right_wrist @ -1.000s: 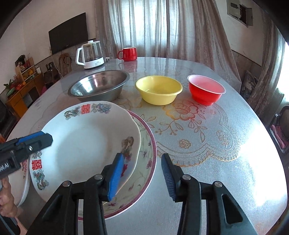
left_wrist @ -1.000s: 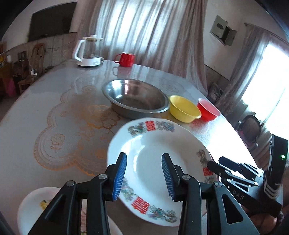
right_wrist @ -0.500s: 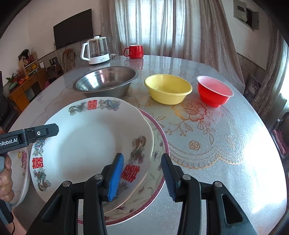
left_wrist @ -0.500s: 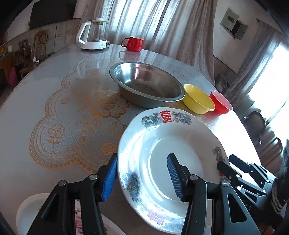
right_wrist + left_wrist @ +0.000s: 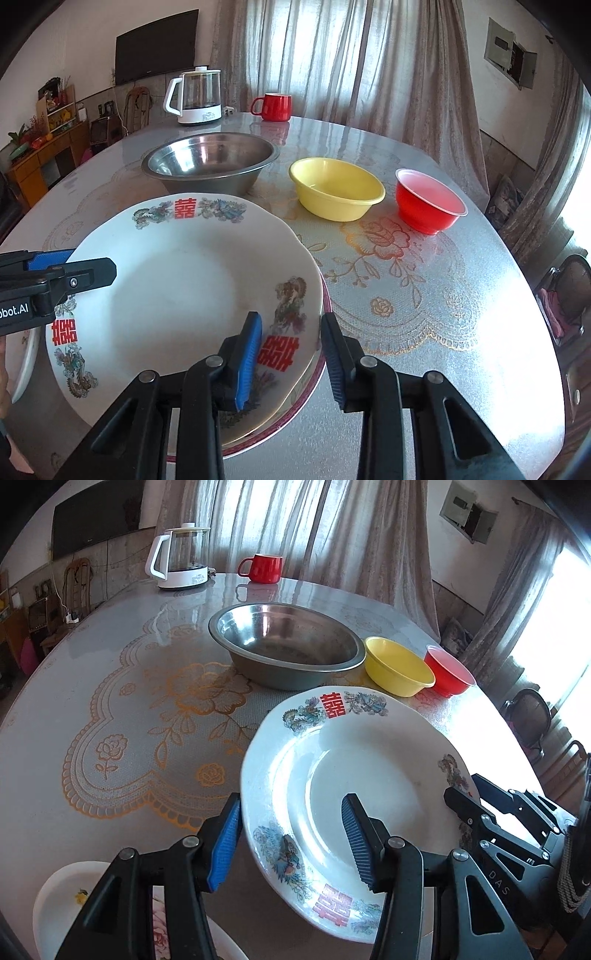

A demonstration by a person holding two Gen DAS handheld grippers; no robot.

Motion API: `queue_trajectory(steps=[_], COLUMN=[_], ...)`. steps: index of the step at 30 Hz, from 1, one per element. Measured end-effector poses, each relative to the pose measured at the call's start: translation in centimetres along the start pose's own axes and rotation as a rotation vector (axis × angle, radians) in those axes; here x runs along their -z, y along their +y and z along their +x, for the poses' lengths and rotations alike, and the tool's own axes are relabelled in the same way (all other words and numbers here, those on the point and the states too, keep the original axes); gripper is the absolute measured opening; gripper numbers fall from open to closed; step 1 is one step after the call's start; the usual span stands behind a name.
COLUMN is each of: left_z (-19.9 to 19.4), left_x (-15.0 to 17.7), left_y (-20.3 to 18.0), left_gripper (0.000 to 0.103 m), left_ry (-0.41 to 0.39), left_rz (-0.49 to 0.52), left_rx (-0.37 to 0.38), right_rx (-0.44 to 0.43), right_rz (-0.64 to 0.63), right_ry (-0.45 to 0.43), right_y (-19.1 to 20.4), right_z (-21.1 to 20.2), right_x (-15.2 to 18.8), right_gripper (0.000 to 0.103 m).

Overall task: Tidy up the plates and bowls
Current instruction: 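Open the right tool and withdraw it from the stacked plates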

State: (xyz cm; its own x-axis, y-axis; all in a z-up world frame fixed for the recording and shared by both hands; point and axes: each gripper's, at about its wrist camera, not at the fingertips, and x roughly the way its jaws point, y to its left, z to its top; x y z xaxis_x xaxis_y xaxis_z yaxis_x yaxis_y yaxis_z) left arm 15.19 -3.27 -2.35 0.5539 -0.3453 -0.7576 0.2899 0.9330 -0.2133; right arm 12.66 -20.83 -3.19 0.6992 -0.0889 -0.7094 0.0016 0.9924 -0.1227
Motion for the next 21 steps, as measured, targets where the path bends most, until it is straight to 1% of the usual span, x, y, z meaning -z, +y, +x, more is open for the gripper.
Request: queue_trajectory(steps=[5,6,8,12,16,21], left_z=[-0.6,-0.8,-1.4,-2.3,-3.2,-4.3], left_x=[0.5,0.6,0.9,1.1,1.5,2.2], left_y=[0.1,0.0,0.0,0.8,1.9,2.6], left_gripper=[0.054,0.054,0.054,0.056,0.056,0.056], left_ry=[-0.013,-0.022,-0.045,-0.060,-0.069,-0.087], left_rz=[-0.006,-0.003,-0.006,-0.035,-0.072,-0.087], left_rx=[-0.003,-0.014,-0.059,-0.101,-0.129,-0.151], right_rx=[0.006,0.007,0.009,0.008,0.002,-0.006], right_rz=[0.010,0.014,0.021,0.048,0.067,0.094], right_ry=[0.001,0.003,0.002,-0.003,-0.005,-0.016], right_y=[0.1,0.1,0.1,0.0,0.0,0.0], right_z=[-0.1,-0.1,-0.1,-0.3,-0.5,-1.0], right_x=[0.1,0.1,0.1,0.2,0.4,0.6], right_gripper=[0.033,0.033,0.033,0.034,0.035,0.036])
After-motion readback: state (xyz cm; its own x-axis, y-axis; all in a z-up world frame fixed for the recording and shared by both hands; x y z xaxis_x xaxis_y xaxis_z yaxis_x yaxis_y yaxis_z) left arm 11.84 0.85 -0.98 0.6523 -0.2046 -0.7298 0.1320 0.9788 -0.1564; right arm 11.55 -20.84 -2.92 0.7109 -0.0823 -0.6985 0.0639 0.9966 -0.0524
